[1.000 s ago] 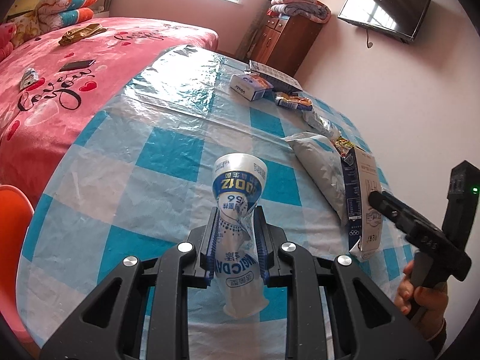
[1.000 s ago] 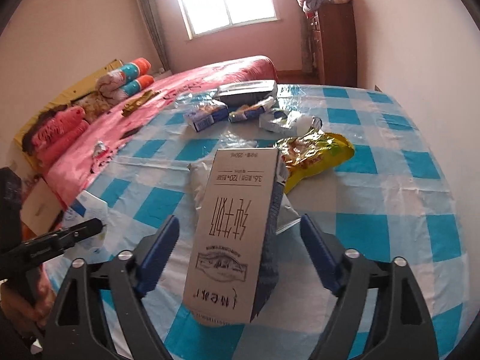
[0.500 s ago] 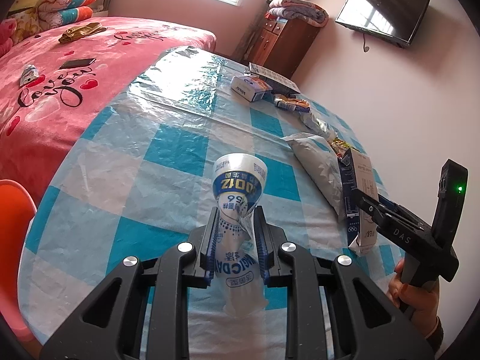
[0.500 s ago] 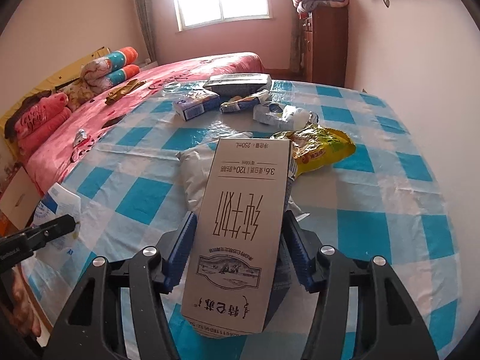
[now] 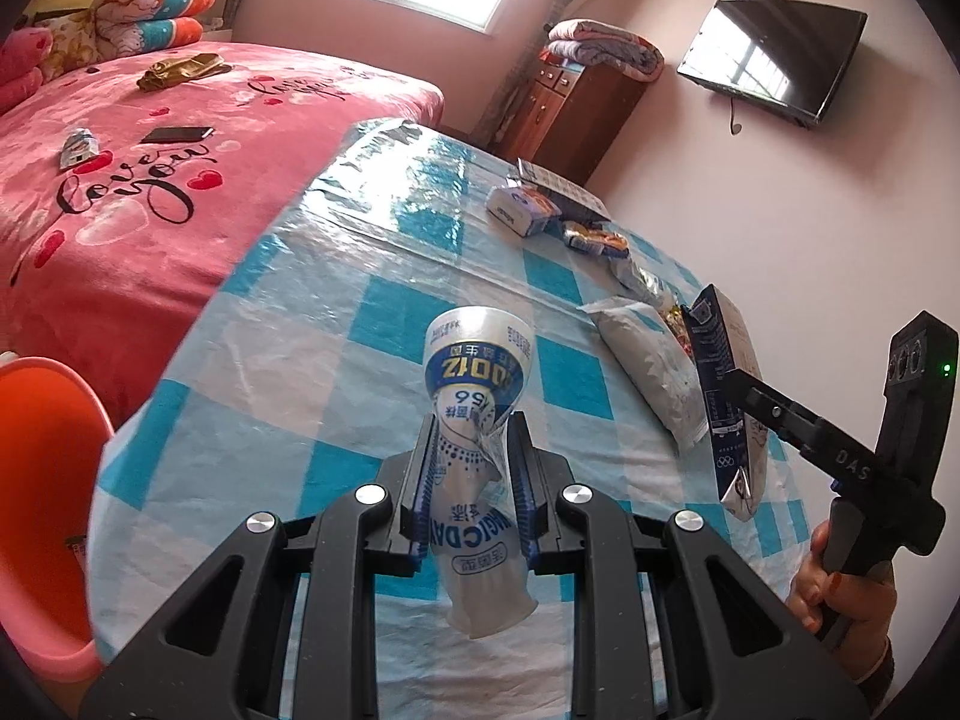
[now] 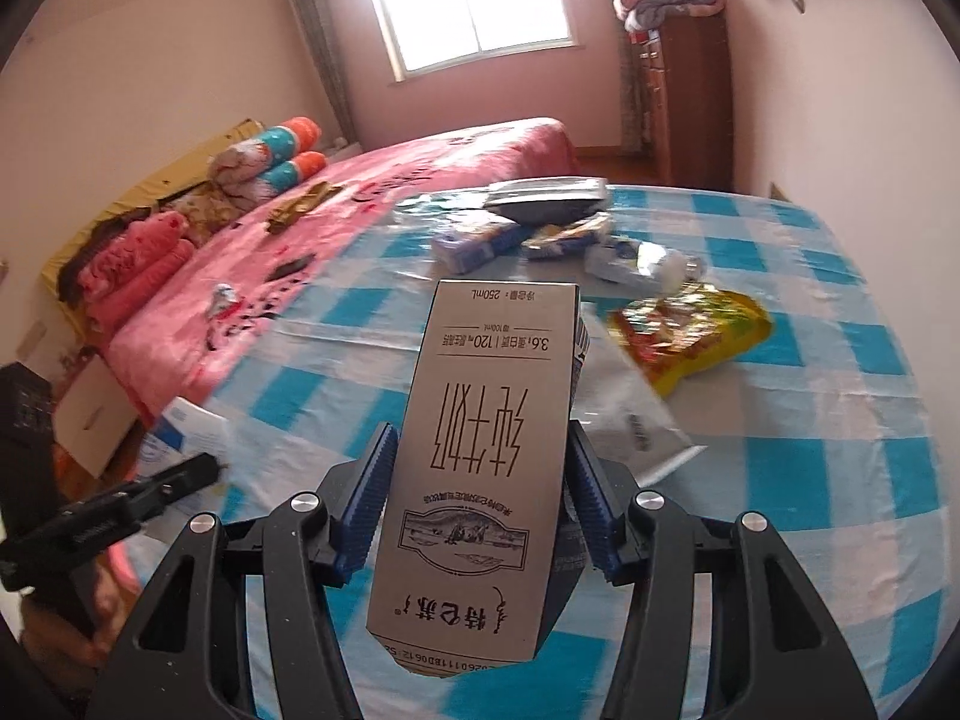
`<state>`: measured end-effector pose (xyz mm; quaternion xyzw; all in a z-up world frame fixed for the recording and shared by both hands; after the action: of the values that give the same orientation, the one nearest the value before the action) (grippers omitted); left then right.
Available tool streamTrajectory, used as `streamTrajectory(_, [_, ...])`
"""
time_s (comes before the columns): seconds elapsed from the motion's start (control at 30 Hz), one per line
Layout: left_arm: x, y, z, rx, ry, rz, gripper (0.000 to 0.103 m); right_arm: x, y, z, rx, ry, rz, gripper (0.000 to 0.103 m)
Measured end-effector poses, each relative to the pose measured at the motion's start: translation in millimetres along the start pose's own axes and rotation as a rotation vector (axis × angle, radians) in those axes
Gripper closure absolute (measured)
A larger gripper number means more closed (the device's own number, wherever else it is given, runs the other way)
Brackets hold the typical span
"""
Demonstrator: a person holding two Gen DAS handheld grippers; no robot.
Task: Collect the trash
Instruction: 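Lift the white bottle with the left gripper while the right lifts the milk carton, then carry both held items over the orange bucket and open both grippers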
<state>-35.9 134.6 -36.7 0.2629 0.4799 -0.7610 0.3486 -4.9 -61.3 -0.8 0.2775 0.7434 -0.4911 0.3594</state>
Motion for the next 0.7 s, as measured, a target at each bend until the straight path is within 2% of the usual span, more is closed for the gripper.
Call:
streamTrajectory(0.17, [-6.7, -12.8, -11.2, -0.011, -0.015, 0.024, 0.079, -3.4, 5.8, -38.0, -0.106, 0.006, -0.030, 0.046])
streamTrajectory(0.37, [-14.4, -38.5, -35.7, -0.047, -0.033, 0.061, 0.079, -4.8, 18.3, -105.3, -0.267, -0.006, -0.089, 0.046])
streamTrajectory(0.5, [-17.7, -60.7, -67.0, -0.106, -0.053, 0.086, 0.079, -0.4, 27.8, -166.1, -0.377, -0.051, -0.142, 0.046])
streamTrajectory(0.7, [-13.0, -88.6, -129.7, -0.218, -0.120, 0.103, 0.079, 15.5, 38.7, -249.0, -0.495, -0.142, -0.210, 0.046])
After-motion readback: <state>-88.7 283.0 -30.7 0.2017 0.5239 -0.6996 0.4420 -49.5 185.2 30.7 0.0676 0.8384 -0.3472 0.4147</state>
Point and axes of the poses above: each gripper's, at about its wrist camera, not at the fingertips, and y roughly the way its jaws point, z to its right, x to its underside, the point moved 10 cm from there along y, roughly the way its jaws point, and after that the axes turned 8 degrees about z, right-handed, at the moved point
